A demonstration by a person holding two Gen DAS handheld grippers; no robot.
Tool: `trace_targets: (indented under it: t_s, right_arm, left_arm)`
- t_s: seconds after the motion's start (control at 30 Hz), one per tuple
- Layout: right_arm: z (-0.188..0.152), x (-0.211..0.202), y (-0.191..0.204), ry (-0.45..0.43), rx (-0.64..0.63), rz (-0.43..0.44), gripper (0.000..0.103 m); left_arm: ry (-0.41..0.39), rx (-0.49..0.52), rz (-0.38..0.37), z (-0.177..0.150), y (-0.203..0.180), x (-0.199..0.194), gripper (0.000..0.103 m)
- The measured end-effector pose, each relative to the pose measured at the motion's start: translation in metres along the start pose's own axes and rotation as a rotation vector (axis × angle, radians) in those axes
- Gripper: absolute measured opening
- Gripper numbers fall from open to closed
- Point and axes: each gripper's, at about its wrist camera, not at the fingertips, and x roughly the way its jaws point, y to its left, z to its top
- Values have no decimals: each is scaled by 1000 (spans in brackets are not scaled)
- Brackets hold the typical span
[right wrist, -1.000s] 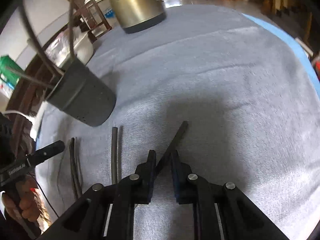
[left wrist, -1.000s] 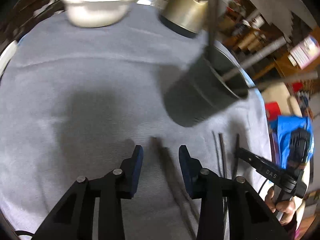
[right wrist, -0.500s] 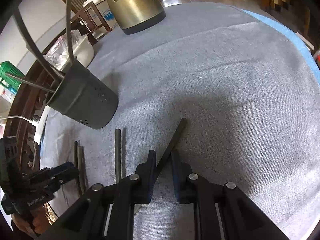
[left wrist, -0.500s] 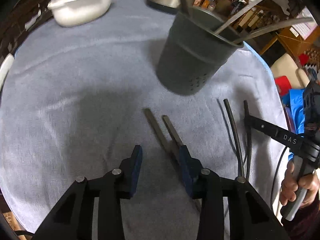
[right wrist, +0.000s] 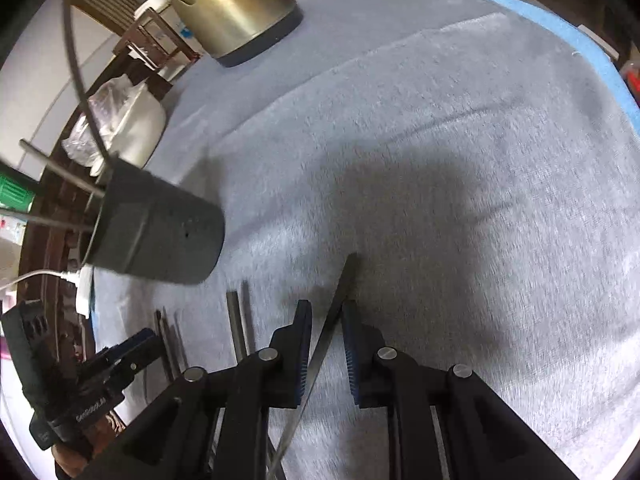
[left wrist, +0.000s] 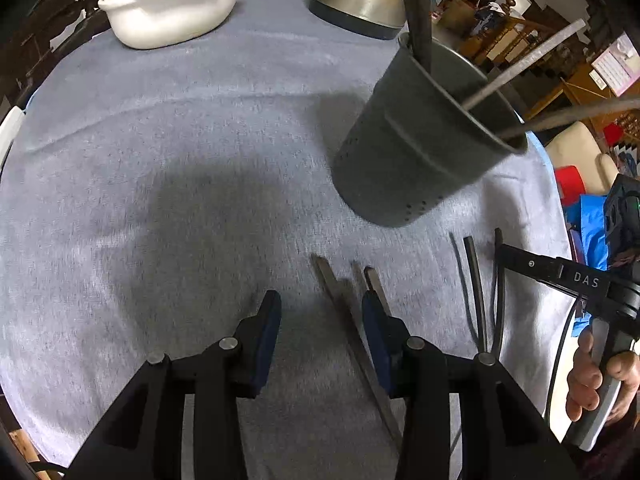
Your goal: Organize utensils
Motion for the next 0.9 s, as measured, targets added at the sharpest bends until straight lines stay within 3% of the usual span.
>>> trace_targets:
  t_s: [0.07, 0.17, 0.2, 0.3, 0.5, 0.9]
  right_arm:
    - [3, 2, 8, 9, -17, -39, 19]
    - [3, 6, 22, -1, -75, -98, 18]
    - [3, 7, 27, -9, -105, -119, 11]
    - [-3, 8, 36, -27, -174, -125, 8]
    - [-21, -15, 44, -118, -236, -46, 7]
    - [-58, -118, 76, -401, -392, 143, 7]
  left_arm:
    - [6, 10, 12, 4, -4, 1, 40]
    - [9, 26, 35, 10, -11, 6, 17]
    - [12, 25, 38, 11, -13, 9, 13]
    - [16, -7, 7, 14, -12, 10, 9]
    - [-82, -33, -11, 10, -3, -23, 6]
    - [-398, -22, -34, -4, -11, -144, 6]
